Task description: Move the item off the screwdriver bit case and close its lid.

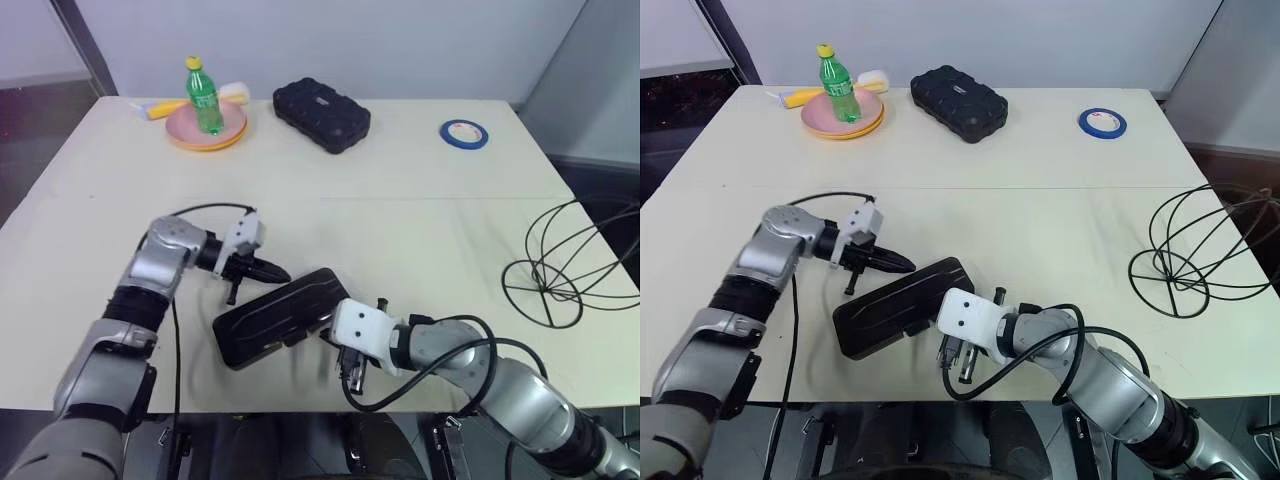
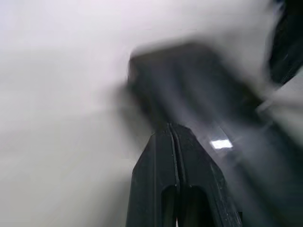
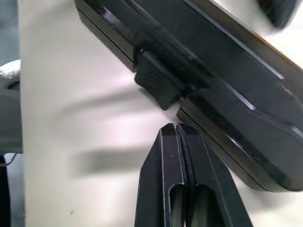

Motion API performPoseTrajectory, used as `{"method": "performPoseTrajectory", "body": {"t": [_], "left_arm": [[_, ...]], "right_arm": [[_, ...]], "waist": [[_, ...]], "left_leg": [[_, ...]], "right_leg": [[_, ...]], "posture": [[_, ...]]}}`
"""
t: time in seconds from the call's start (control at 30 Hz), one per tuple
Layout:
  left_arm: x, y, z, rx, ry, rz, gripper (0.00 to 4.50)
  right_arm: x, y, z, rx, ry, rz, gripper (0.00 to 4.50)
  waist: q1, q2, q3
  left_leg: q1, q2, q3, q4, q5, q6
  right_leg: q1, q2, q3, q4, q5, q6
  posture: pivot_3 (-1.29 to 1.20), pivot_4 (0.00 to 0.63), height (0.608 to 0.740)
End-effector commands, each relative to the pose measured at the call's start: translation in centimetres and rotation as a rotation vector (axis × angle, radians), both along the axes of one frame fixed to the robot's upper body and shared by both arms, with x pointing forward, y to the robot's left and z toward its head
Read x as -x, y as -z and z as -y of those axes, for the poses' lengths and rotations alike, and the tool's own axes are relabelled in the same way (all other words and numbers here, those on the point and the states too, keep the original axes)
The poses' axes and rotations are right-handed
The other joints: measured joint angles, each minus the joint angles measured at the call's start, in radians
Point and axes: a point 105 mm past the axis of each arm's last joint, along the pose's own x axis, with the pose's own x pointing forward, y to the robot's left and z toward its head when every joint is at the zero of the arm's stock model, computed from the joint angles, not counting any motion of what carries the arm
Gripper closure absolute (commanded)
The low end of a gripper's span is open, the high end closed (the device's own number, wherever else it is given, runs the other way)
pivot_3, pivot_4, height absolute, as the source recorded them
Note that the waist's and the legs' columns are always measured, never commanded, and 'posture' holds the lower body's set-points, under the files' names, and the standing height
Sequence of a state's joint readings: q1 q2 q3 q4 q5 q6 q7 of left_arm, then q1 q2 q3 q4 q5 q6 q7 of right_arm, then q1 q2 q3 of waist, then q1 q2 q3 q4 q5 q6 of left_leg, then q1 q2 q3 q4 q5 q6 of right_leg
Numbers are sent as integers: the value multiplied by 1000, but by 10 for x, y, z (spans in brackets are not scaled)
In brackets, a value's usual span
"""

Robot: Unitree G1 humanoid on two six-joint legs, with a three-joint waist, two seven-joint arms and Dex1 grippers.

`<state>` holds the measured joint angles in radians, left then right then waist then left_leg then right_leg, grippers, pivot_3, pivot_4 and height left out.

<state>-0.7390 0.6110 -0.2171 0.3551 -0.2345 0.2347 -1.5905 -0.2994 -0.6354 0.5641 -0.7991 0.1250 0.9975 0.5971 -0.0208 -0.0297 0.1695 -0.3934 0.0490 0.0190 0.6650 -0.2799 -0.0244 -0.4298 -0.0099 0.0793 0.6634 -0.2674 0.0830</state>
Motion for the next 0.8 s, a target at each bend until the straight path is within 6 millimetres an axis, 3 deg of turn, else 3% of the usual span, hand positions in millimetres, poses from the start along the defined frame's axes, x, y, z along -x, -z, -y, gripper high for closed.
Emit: {"method": "performPoseTrajectory", "body": {"t": [0.03, 0.17, 0.4, 0.53, 0.67, 0.8], "left_arm": [[10, -21, 4, 33, 49, 46, 4468], [28, -21, 0, -16, 111, 11, 4468], [49, 31, -12, -196, 207, 3, 4468], [45, 52, -9, -250, 224, 45, 4468], [38, 54, -8, -241, 210, 66, 4468], [23, 36, -9, -174, 131, 52, 4468]], "right_arm": [[4, -8, -6, -42, -29, 9, 4479], [6, -6, -6, -48, -33, -9, 4479], [6, -5, -9, -50, -59, -27, 4479], [6, -3, -13, -49, -82, -31, 4479], [3, -1, -19, -48, -98, -30, 4479], [1, 2, -23, -47, -108, -36, 4479]], "waist": [[1, 0, 0], [-6, 0, 0], [-19, -1, 1], [-16, 0, 0], [-19, 0, 0], [-21, 0, 0]], "left_leg": [[0, 0, 0, 0, 0, 0], [1, 0, 0, 0, 0, 0], [1, 0, 0, 0, 0, 0], [1, 0, 0, 0, 0, 0], [2, 0, 0, 0, 0, 0], [2, 0, 0, 0, 0, 0]], "right_leg": [[0, 0, 0, 0, -1, -1], [0, 0, 0, 0, -1, -1], [0, 0, 0, 0, -1, -1], [1, 0, 0, 0, -1, -2], [2, 0, 0, 0, -1, -2], [2, 0, 0, 0, -1, -2]], "posture": [[0, 150, 737], [0, 150, 737], [0, 150, 737], [0, 150, 737], [0, 150, 737], [0, 150, 737]]}}
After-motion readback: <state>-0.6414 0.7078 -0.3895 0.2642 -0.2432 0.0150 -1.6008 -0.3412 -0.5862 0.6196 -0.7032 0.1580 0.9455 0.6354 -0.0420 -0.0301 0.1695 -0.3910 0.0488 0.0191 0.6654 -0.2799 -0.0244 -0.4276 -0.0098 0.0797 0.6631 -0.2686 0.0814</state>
